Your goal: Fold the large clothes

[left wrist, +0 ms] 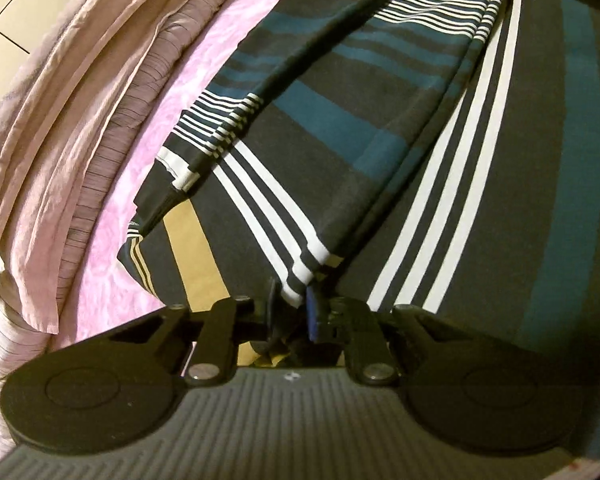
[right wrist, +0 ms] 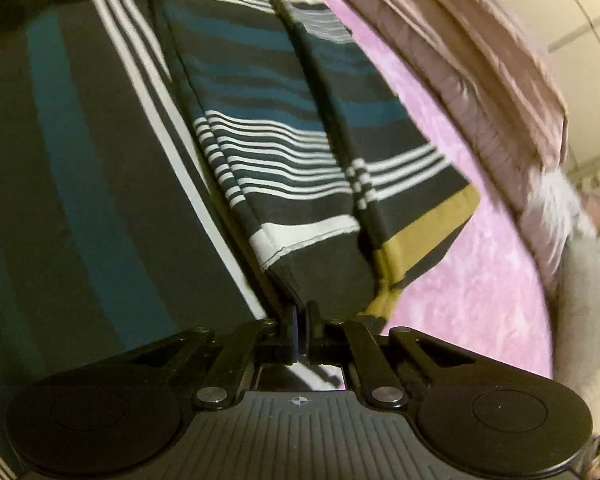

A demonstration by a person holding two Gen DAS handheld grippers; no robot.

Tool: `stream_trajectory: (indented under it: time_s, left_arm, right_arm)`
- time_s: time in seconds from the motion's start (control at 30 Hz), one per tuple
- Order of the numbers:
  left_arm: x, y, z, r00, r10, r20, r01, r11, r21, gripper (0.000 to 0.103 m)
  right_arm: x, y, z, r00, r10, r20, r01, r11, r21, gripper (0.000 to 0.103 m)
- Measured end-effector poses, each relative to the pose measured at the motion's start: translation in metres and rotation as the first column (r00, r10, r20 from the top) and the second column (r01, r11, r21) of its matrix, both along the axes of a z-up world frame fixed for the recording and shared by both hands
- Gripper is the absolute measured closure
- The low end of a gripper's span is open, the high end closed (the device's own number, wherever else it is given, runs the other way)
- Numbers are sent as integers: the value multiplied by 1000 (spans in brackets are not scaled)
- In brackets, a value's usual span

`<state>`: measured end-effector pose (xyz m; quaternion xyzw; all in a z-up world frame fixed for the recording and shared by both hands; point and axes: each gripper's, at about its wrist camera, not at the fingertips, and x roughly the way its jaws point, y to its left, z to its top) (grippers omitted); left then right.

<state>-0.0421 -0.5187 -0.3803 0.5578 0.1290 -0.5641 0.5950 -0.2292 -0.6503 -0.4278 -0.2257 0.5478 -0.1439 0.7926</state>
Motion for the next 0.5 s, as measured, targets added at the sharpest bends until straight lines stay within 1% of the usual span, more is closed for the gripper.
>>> stream_trajectory:
  time_s: [0.1, 0.27, 0.37, 0.5]
  left_arm:
    - [1, -1, 1, 1000, 10, -2, -10, 1000, -6, 91]
    - [2, 1, 2, 1000, -5, 3, 5, 1000, -8, 91]
    - [4, -1, 2, 1000, -2, 1, 2, 1000, -12, 94]
    - [5, 3, 12, 1000, 15, -21, -16, 999, -40, 96]
  right_arm:
    - [-3, 7, 1, 1000, -8, 14, 8, 1000, -5, 103]
    - [-7, 14, -1, 1000, -5, 10, 5, 1000, -7, 103]
    - [-5, 11, -1, 1000, -17, 18, 17, 1000, -14, 103]
    - [-13, 18, 4, 1000, -16, 26, 16, 1000, -8, 103]
